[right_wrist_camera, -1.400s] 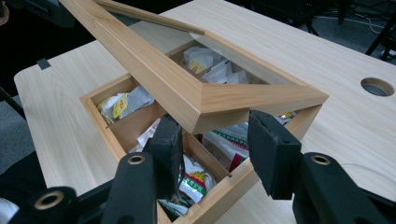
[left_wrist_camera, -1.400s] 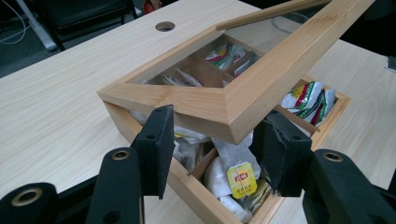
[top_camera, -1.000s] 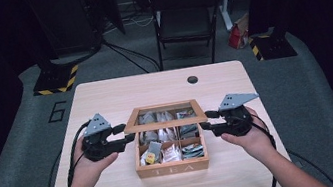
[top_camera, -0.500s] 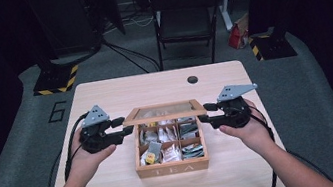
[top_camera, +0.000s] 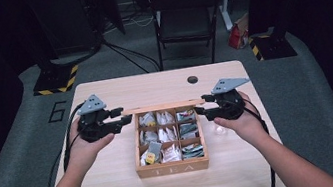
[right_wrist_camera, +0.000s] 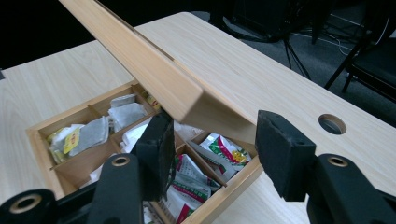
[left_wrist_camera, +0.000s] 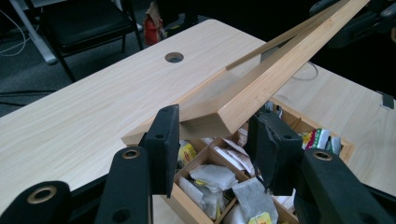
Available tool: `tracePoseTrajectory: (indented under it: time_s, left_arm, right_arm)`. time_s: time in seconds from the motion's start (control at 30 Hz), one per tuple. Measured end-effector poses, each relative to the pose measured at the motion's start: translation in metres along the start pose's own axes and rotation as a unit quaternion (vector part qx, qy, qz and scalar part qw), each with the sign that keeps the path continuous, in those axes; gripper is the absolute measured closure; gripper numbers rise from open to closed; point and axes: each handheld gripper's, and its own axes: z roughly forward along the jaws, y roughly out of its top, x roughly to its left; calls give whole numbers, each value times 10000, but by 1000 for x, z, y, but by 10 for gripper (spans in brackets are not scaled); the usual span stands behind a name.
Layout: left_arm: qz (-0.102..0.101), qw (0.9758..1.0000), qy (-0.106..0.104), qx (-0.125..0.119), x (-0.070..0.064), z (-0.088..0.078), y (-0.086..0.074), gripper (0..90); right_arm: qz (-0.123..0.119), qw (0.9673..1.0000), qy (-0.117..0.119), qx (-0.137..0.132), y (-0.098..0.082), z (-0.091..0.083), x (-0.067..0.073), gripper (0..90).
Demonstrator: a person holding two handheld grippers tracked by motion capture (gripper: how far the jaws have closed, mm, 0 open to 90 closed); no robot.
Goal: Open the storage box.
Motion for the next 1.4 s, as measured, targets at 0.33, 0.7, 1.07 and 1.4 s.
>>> tracePoseTrajectory:
  time_s: [0.33, 0.7, 1.07, 1.4]
  left_arm:
    - [-40, 10000, -17, -32, 6, 2, 8, 550]
    - [-119, 9998, 71, -160, 15, 9, 3, 545]
    - [-192, 9997, 126, -86, 30, 29, -6, 532]
    - [-171, 9997, 149, -53, 34, 44, -9, 568]
  right_arm:
    - [105, 9999, -94, -85, 4, 14, -15, 518]
    - [376, 9992, 120, -79, 8, 16, -24, 552]
    - [412, 9991, 80, -63, 13, 17, -26, 555]
    - [384, 9992, 62, -60, 15, 18, -27, 558]
